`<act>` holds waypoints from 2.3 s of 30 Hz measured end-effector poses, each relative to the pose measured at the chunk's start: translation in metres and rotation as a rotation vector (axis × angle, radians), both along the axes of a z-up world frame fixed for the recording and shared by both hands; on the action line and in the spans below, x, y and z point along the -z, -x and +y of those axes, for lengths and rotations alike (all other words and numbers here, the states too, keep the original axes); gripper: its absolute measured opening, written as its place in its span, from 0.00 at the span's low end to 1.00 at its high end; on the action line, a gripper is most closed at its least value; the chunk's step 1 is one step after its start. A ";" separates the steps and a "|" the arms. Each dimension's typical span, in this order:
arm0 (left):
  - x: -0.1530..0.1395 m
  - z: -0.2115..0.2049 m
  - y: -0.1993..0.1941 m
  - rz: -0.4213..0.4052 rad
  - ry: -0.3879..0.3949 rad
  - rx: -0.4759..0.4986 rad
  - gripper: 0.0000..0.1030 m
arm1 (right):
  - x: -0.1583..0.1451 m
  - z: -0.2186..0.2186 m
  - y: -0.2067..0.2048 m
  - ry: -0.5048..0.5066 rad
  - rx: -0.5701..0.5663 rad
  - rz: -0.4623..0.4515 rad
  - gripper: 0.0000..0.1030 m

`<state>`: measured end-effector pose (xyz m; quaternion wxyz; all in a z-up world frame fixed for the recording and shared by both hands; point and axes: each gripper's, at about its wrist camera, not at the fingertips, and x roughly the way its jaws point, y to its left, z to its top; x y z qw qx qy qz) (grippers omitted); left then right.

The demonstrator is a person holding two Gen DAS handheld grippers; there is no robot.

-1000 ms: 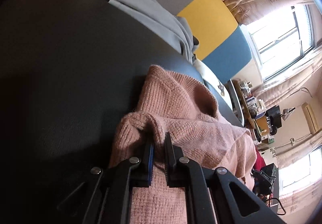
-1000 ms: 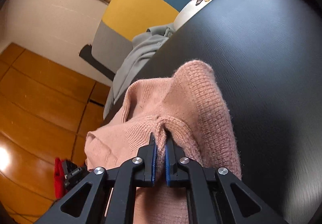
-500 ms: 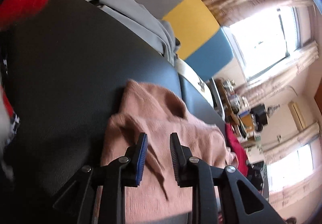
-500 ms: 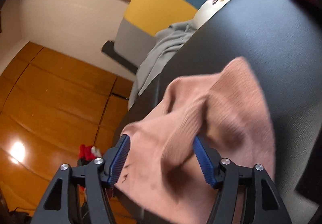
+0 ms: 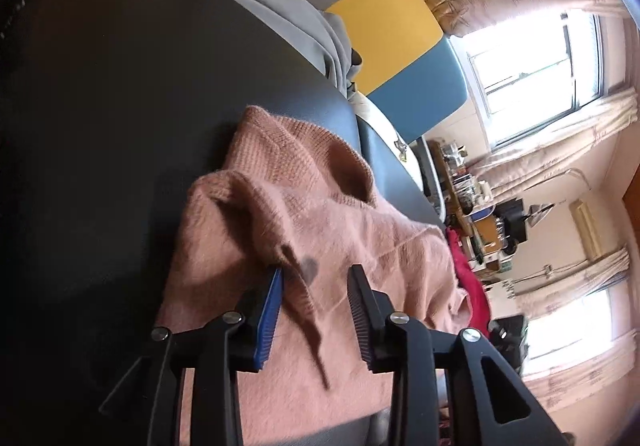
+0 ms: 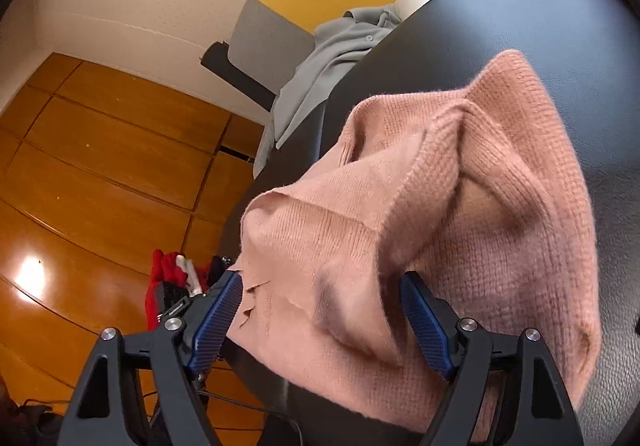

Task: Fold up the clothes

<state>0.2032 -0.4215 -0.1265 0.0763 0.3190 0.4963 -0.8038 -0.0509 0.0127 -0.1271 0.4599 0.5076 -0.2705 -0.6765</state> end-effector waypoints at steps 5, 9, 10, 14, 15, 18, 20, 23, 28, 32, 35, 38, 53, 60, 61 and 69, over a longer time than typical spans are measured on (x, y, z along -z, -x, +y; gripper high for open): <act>0.011 -0.001 0.020 -0.014 -0.086 0.037 0.15 | 0.008 0.018 0.005 0.029 0.083 -0.013 0.73; -0.005 0.001 0.023 0.097 -0.112 0.091 0.04 | 0.000 0.013 0.010 0.020 0.081 0.046 0.33; -0.009 -0.001 0.023 0.126 -0.114 0.094 0.02 | -0.003 0.011 0.013 0.026 0.077 0.055 0.25; -0.022 -0.017 0.025 0.243 -0.146 0.067 0.02 | -0.011 0.003 0.024 0.048 0.059 0.087 0.10; -0.022 -0.023 0.027 0.251 -0.151 0.052 0.02 | -0.014 0.001 0.027 0.054 0.054 0.095 0.10; -0.021 -0.039 0.036 0.249 -0.153 0.003 0.02 | -0.020 -0.006 0.038 0.077 0.048 0.114 0.10; -0.022 -0.045 0.038 0.248 -0.155 -0.017 0.02 | -0.022 -0.013 0.061 0.127 0.080 0.096 0.10; -0.028 -0.041 0.036 0.162 -0.087 0.015 0.14 | -0.022 -0.023 0.088 0.156 0.125 0.054 0.14; -0.026 -0.020 0.010 0.010 0.021 0.100 0.25 | -0.027 -0.021 0.100 0.204 0.173 0.050 0.66; -0.009 -0.008 -0.012 -0.022 -0.026 0.087 0.28 | -0.052 -0.012 0.071 0.225 0.150 0.162 0.71; 0.001 -0.001 -0.022 0.006 -0.074 0.069 0.34 | -0.065 -0.020 0.046 0.211 0.070 0.206 0.79; 0.006 0.007 -0.016 0.024 -0.100 0.076 0.38 | -0.068 -0.046 0.023 0.210 -0.050 0.199 0.79; 0.008 0.005 0.033 0.129 -0.158 0.131 0.43 | -0.028 -0.280 0.019 0.051 -0.408 -0.102 0.95; -0.007 -0.038 0.024 0.296 -0.217 -0.054 0.42 | -0.016 -0.308 0.049 0.062 -0.299 -0.107 0.97; -0.010 -0.042 0.021 0.298 -0.207 -0.080 0.42 | -0.020 -0.299 0.051 0.086 -0.281 -0.095 0.97; -0.034 -0.029 0.000 0.175 -0.050 -0.002 0.42 | -0.057 -0.175 0.035 0.179 -0.213 0.088 0.99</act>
